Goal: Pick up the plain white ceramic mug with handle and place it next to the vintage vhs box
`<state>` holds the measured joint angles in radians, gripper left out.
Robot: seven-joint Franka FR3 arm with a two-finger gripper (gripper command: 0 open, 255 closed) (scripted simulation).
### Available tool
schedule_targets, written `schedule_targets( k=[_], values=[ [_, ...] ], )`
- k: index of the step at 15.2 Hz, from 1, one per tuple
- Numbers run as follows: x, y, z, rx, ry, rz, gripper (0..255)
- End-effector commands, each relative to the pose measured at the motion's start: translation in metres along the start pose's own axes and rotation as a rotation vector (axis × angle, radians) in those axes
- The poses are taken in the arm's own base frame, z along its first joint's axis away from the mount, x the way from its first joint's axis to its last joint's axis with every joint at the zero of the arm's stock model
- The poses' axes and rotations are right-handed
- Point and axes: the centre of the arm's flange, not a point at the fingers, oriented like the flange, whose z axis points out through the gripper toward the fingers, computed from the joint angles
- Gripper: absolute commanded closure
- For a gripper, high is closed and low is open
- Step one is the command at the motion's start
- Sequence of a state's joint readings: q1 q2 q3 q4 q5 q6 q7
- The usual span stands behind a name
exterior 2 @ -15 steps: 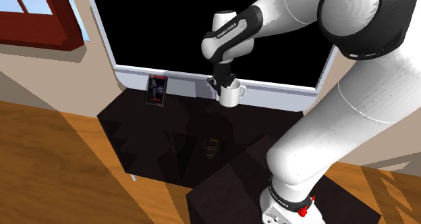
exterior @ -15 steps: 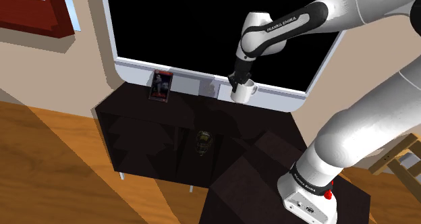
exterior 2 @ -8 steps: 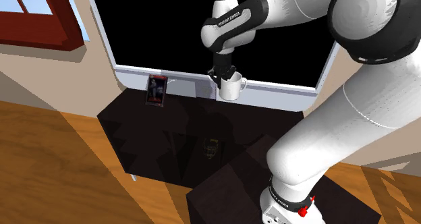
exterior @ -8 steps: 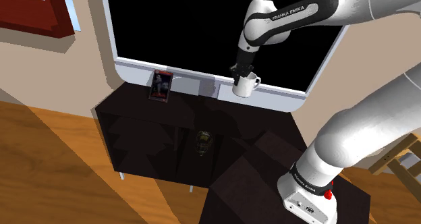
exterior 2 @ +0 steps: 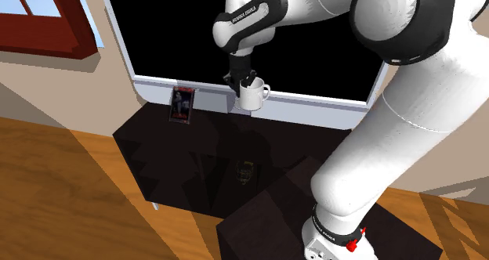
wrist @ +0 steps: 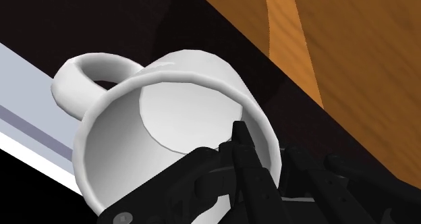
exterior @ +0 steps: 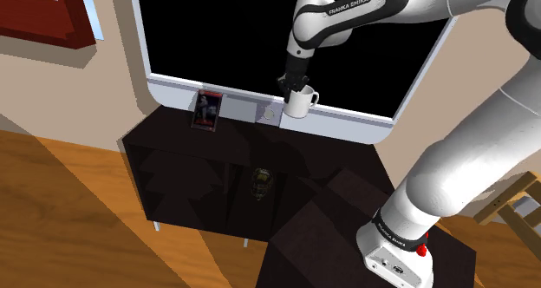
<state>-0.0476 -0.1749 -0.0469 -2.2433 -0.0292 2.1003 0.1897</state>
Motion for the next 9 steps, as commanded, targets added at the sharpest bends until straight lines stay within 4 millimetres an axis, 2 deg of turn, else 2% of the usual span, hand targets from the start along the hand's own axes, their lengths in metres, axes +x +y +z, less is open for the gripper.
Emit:
schedule_targets(
  k=[1,9],
  values=[
    [0.016,-0.020,0.001,0.000,0.000,0.001,255],
    [0.082,-0.102,0.002,0.000,0.000,0.001,255]
  ],
)
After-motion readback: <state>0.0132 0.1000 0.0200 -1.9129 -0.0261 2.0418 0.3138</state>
